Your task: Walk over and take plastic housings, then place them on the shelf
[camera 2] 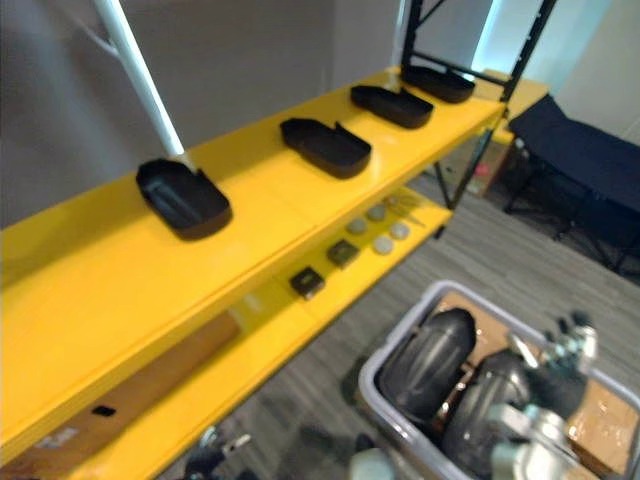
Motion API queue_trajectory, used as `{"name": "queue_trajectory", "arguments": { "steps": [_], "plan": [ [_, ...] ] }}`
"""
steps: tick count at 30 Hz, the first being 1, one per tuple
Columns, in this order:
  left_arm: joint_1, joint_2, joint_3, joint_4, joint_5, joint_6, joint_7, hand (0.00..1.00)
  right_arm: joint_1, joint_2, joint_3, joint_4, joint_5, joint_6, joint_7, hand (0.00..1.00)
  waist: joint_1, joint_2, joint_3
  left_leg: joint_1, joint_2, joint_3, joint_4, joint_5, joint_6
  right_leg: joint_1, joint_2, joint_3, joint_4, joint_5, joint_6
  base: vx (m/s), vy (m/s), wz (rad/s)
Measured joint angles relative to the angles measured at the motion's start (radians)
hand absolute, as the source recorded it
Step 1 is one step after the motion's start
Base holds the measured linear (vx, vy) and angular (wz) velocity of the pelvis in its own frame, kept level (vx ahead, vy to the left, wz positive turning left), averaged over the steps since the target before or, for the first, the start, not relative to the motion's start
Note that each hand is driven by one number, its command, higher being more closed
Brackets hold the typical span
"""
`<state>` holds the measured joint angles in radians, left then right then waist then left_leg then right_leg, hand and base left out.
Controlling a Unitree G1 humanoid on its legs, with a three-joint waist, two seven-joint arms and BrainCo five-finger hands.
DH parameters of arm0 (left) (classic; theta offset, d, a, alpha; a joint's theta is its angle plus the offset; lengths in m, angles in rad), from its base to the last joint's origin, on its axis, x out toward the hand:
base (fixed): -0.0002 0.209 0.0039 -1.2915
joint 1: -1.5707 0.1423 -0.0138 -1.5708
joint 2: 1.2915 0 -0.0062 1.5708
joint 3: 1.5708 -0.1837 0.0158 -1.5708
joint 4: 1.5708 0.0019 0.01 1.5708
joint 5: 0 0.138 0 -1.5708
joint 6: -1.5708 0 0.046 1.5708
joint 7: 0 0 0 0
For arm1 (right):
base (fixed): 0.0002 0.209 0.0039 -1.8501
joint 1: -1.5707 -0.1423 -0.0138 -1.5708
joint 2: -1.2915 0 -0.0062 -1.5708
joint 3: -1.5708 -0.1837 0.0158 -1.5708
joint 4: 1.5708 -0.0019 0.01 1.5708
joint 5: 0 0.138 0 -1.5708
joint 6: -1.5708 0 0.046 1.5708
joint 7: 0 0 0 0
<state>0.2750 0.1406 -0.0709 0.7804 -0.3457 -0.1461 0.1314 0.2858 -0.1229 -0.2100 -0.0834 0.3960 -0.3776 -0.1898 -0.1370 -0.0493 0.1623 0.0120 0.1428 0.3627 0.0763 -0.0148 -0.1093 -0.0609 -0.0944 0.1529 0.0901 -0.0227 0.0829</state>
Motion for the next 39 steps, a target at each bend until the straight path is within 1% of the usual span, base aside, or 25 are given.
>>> {"name": "queue_trajectory", "arguments": {
  "steps": [1, 3, 5, 7, 8, 10, 12, 14, 16, 17, 18, 19, 21, 22, 23, 24, 27, 29, 31, 32, 33, 35, 36, 37, 39],
  "plan": [
    [-0.001, -0.004, 0.018, -0.002, -0.012, -0.004, 0.007, 0.00, -0.031, -0.014, 0.022, 0.022, 0.000, 0.000, 0.006, 0.00, 0.018, 0.003, -0.001, -0.023, -0.015, -0.056, 0.048, -0.038, 0.000, -0.008, 0.007, 0.021, 0.002, 0.005, -0.007, -0.03, 0.043, -0.94],
    [0.004, -0.014, 0.065, 0.024, -0.044, -0.028, 0.011, 0.00, -0.140, -0.066, 0.087, 0.067, -0.020, 0.010, 0.016, 0.00, 0.077, 0.029, 0.003, -0.069, -0.051, -0.221, 0.199, -0.161, 0.023, -0.010, 0.033, 0.066, -0.001, 0.016, -0.021, -0.01, 0.065, -0.88],
    [0.028, -0.021, 0.072, 0.045, -0.039, -0.030, 0.006, 0.00, -0.203, -0.086, 0.103, 0.067, -0.032, 0.011, 0.010, 0.00, 0.091, 0.052, 0.002, -0.088, -0.048, -0.239, 0.267, -0.217, 0.031, -0.012, 0.042, 0.071, -0.005, 0.020, -0.026, 0.01, 0.125, -0.56],
    [0.037, -0.029, 0.071, 0.064, -0.031, -0.039, 0.000, 0.00, -0.237, -0.097, 0.111, 0.068, -0.027, 0.018, -0.015, 0.00, 0.094, 0.057, 0.004, -0.112, -0.046, -0.234, 0.303, -0.248, 0.037, -0.029, 0.043, 0.071, -0.004, 0.024, -0.021, 0.03, 0.109, -0.30],
    [0.036, -0.027, 0.071, 0.064, -0.028, -0.057, -0.006, 0.00, -0.242, -0.099, 0.113, 0.069, -0.026, 0.030, -0.035, 0.00, 0.095, 0.055, 0.008, -0.133, -0.046, -0.230, 0.329, -0.261, 0.040, -0.052, 0.043, 0.072, 0.009, 0.034, -0.004, 0.05, 0.090, -0.15],
    [0.012, -0.021, 0.075, 0.064, 0.005, -0.072, -0.017, 0.00, -0.224, -0.099, 0.115, 0.071, -0.019, 0.055, -0.067, 0.00, 0.096, 0.052, 0.039, -0.155, -0.046, -0.245, 0.383, -0.272, 0.053, -0.071, 0.051, 0.072, 0.034, 0.052, 0.029, 0.07, 0.072, -0.29],
    [-0.009, -0.019, 0.084, 0.062, 0.021, -0.073, -0.026, 0.00, -0.205, -0.083, 0.112, 0.074, -0.016, 0.071, -0.077, 0.00, 0.091, 0.051, 0.072, -0.148, -0.049, -0.260, 0.416, -0.275, 0.055, -0.080, 0.059, 0.081, 0.067, 0.059, 0.037, 0.05, 0.074, -0.66],
    [-0.032, -0.022, 0.091, 0.019, 0.000, -0.075, -0.029, 0.00, -0.130, -0.046, 0.104, 0.072, 0.004, 0.057, -0.053, 0.00, 0.069, 0.045, 0.106, -0.110, -0.050, -0.246, 0.420, -0.297, 0.068, -0.078, 0.065, 0.100, 0.098, 0.060, 0.039, 0.01, 0.134, -0.66],
    [-0.033, -0.021, 0.102, -0.030, 0.002, -0.092, -0.023, 0.00, -0.024, 0.032, 0.106, 0.030, 0.032, 0.034, 0.012, 0.00, 0.065, 0.015, 0.123, -0.079, -0.051, -0.208, 0.418, -0.303, 0.078, -0.076, 0.053, 0.077, 0.093, 0.085, 0.050, -0.05, 0.089, -0.67],
    [-0.033, -0.027, 0.104, -0.041, 0.002, -0.093, -0.016, 0.00, 0.003, 0.047, 0.110, 0.013, 0.040, 0.032, 0.036, 0.00, 0.063, 0.012, 0.124, -0.080, -0.046, -0.208, 0.419, -0.303, 0.079, -0.076, 0.053, 0.064, 0.082, 0.105, 0.047, -0.13, 0.059, -0.83],
    [-0.033, -0.044, 0.114, -0.062, 0.000, -0.093, -0.003, 0.00, 0.025, 0.056, 0.122, -0.007, 0.042, 0.030, 0.071, 0.00, 0.064, 0.019, 0.124, -0.079, -0.014, -0.190, 0.389, -0.310, 0.103, -0.077, 0.069, 0.056, 0.043, 0.153, 0.020, -0.18, 0.085, -0.65],
    [-0.047, -0.049, 0.119, -0.065, -0.004, -0.085, 0.016, 0.00, 0.019, 0.062, 0.141, -0.014, 0.039, 0.029, 0.087, 0.00, 0.064, 0.016, 0.130, -0.082, -0.001, -0.180, 0.372, -0.296, 0.101, -0.103, 0.061, -0.004, 0.152, 0.097, -0.017, -0.18, 0.084, -0.54],
    [-0.048, -0.035, 0.121, -0.068, -0.006, -0.061, 0.034, 0.00, -0.014, 0.059, 0.177, -0.017, 0.020, 0.025, 0.082, 0.00, 0.078, 0.017, 0.130, -0.082, 0.041, -0.179, 0.361, -0.275, 0.087, -0.113, 0.036, -0.070, 0.327, 0.025, -0.058, -0.14, 0.047, -0.27],
    [-0.044, -0.030, 0.123, -0.068, -0.007, -0.052, 0.042, 0.00, -0.034, 0.059, 0.194, -0.016, 0.016, 0.025, 0.076, 0.00, 0.086, 0.017, 0.130, -0.082, 0.056, -0.176, 0.357, -0.268, 0.080, -0.112, 0.025, -0.077, 0.369, 0.014, -0.075, -0.17, -0.052, -0.41],
    [-0.039, -0.022, 0.127, -0.066, -0.009, -0.031, 0.049, 0.00, -0.075, 0.058, 0.224, -0.014, 0.008, 0.025, 0.054, 0.00, 0.109, 0.017, 0.130, -0.085, 0.084, -0.169, 0.345, -0.261, 0.069, -0.112, -0.005, -0.080, 0.423, 0.002, -0.094, -0.17, -0.133, -0.50],
    [-0.036, -0.006, 0.128, -0.053, -0.009, -0.019, 0.051, 0.00, -0.113, 0.058, 0.245, -0.010, -0.009, 0.026, 0.030, 0.00, 0.129, 0.016, 0.129, -0.101, 0.108, -0.169, 0.343, -0.254, 0.055, -0.111, -0.040, -0.082, 0.438, 0.003, -0.098, -0.17, -0.167, -0.45],
    [-0.023, 0.027, 0.128, -0.021, -0.009, -0.007, 0.047, 0.00, -0.144, 0.058, 0.259, 0.004, -0.019, 0.031, -0.036, 0.00, 0.144, 0.004, 0.122, -0.137, 0.137, -0.197, 0.346, -0.240, 0.005, -0.108, -0.097, -0.070, 0.430, 0.004, -0.097, -0.13, -0.280, -0.12],
    [0.006, 0.041, 0.127, 0.002, -0.011, -0.007, 0.031, 0.00, -0.131, 0.064, 0.266, 0.032, -0.045, 0.045, -0.077, 0.00, 0.146, -0.012, 0.113, -0.140, 0.156, -0.215, 0.353, -0.224, -0.050, -0.069, -0.106, -0.077, 0.375, 0.022, -0.041, -0.07, -0.447, 0.11],
    [0.020, 0.013, 0.130, 0.019, -0.052, -0.026, -0.016, 0.00, -0.105, 0.044, 0.255, 0.057, -0.057, 0.070, -0.091, 0.00, 0.145, -0.013, 0.084, -0.161, 0.181, -0.246, 0.337, -0.184, -0.114, -0.056, -0.105, -0.159, 0.363, -0.151, 0.108, 0.00, -0.451, 0.04],
    [0.020, 0.004, 0.130, 0.018, -0.054, -0.029, -0.022, 0.00, -0.105, 0.041, 0.251, 0.057, -0.056, 0.072, -0.091, 0.00, 0.145, -0.009, 0.085, -0.162, 0.185, -0.247, 0.330, -0.177, -0.116, -0.055, -0.102, -0.166, 0.360, -0.168, 0.116, 0.01, -0.425, -0.06],
    [0.021, -0.020, 0.135, 0.018, -0.074, -0.035, -0.036, 0.00, -0.106, 0.022, 0.221, 0.057, -0.057, 0.076, -0.089, 0.00, 0.141, 0.027, 0.098, -0.171, 0.200, -0.277, 0.304, -0.149, -0.106, -0.057, -0.088, -0.190, 0.347, -0.204, 0.115, -0.01, -0.319, 0.05],
    [0.022, -0.051, 0.133, 0.019, -0.100, -0.043, -0.052, 0.00, -0.098, -0.013, 0.145, 0.058, -0.077, 0.088, -0.088, 0.00, 0.112, 0.068, 0.116, -0.176, 0.205, -0.299, 0.268, -0.075, -0.045, -0.054, -0.077, -0.228, 0.349, -0.209, 0.110, -0.06, -0.311, 0.29],
    [0.029, -0.053, 0.126, 0.019, -0.119, -0.048, -0.068, 0.00, -0.073, -0.026, 0.086, 0.058, -0.078, 0.091, -0.089, 0.00, 0.099, 0.072, 0.116, -0.174, 0.197, -0.269, 0.261, -0.015, 0.005, -0.036, -0.083, -0.247, 0.342, -0.210, 0.107, -0.08, -0.311, 0.41],
    [0.035, -0.054, 0.120, 0.019, -0.117, -0.049, -0.078, 0.00, -0.049, -0.039, 0.039, 0.052, -0.077, 0.089, -0.092, 0.00, 0.091, 0.073, 0.115, -0.164, 0.191, -0.220, 0.245, 0.033, 0.015, -0.017, -0.097, -0.264, 0.316, -0.205, 0.099, -0.10, -0.236, 0.28],
    [0.040, -0.058, 0.102, 0.019, -0.116, -0.055, -0.107, 0.00, -0.032, -0.066, -0.017, 0.052, -0.077, 0.083, -0.100, 0.00, 0.091, 0.084, 0.109, -0.137, 0.152, -0.197, 0.208, 0.025, 0.000, -0.007, -0.114, -0.260, 0.267, -0.199, 0.079, -0.09, -0.070, -0.06]
  ]
}}
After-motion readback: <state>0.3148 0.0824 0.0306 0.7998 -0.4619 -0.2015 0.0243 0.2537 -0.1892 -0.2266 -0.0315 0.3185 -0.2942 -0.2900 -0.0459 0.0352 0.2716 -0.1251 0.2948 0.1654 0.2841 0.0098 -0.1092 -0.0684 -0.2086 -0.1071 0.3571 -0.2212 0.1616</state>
